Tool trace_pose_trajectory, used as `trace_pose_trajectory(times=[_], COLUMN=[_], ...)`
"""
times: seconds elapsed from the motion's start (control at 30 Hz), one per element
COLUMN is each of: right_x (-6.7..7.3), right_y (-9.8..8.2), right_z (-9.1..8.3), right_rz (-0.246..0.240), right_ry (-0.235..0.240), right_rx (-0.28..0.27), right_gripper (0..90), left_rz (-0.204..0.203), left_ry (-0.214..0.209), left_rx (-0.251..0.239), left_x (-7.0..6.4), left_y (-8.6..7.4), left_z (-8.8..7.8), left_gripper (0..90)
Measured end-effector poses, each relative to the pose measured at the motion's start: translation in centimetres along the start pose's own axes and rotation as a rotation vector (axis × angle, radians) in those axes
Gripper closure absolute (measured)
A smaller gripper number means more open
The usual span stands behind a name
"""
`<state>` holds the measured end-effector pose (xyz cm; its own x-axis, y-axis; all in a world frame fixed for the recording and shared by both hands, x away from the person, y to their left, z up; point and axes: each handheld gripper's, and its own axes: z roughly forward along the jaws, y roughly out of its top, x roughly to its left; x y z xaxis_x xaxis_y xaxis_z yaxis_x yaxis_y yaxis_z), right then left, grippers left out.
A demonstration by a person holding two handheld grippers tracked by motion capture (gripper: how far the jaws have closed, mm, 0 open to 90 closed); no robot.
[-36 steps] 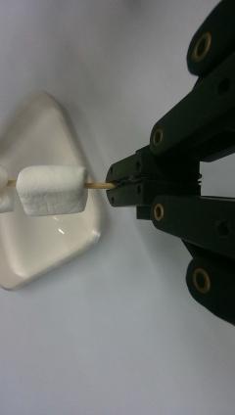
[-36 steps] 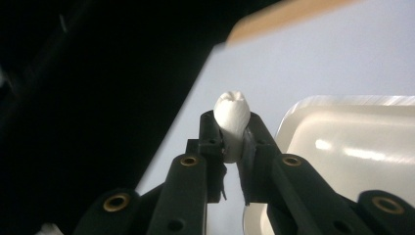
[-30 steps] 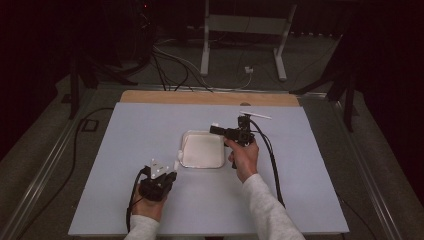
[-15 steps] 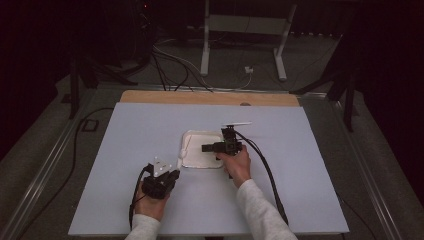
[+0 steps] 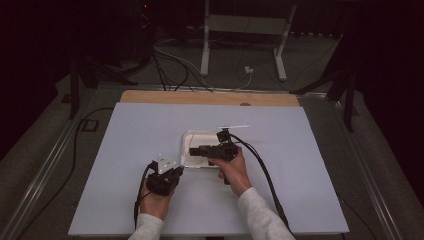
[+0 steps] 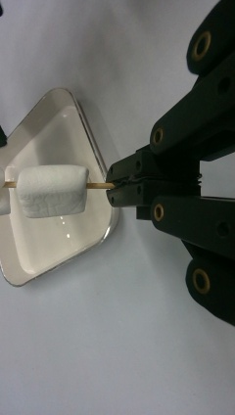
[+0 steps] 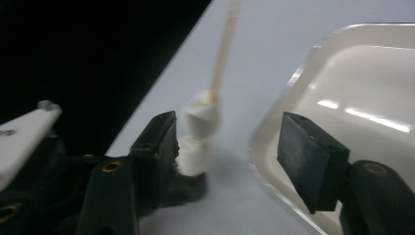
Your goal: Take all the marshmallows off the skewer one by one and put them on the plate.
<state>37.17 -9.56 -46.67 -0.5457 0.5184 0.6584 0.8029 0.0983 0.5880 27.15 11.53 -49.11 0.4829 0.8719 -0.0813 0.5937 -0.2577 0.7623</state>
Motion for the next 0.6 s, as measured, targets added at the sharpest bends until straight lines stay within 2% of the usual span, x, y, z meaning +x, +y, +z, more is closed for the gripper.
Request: trace_pose_trajectory(times=[0.1,0.23,0.27,0.3,0.37,0.47,0.6], right_x=[0.5,0.7,0.7,0.7,0.8,0.9,0.8], right_y=[-0.3,-0.6,-0.6,-0.7,-0.7,-0.5,-0.3], right_z=[0.6,1.5,1.7,1.8,1.9,1.7,1.4], right_rz=[-0.001,-0.001,0.012,0.017,0.015,0.008,0.026], right_ry=[0.021,-0.003,-0.001,0.001,-0.003,-0.02,-0.035], right_rx=[-0.01,-0.004,-0.006,-0.008,-0.009,-0.013,-0.02], right_gripper=[46.1,54.5,58.7,67.7,72.8,76.7,78.2], left_rz=[0.003,0.018,0.021,0.022,0.024,0.035,0.054], left_ry=[-0.007,-0.021,-0.023,-0.023,-0.019,0.004,0.023], left_rx=[-0.007,-0.016,-0.014,-0.011,-0.008,-0.008,-0.001], left_x=[-0.2,-0.6,-0.7,-0.8,-0.9,-1.0,-1.3], left_y=[0.1,0.2,0.2,0.2,0.2,0.3,0.2], left_z=[0.1,0.1,0.2,0.2,0.3,0.3,0.4], left_gripper=[90.0,90.0,90.0,90.0,90.0,90.0,90.0])
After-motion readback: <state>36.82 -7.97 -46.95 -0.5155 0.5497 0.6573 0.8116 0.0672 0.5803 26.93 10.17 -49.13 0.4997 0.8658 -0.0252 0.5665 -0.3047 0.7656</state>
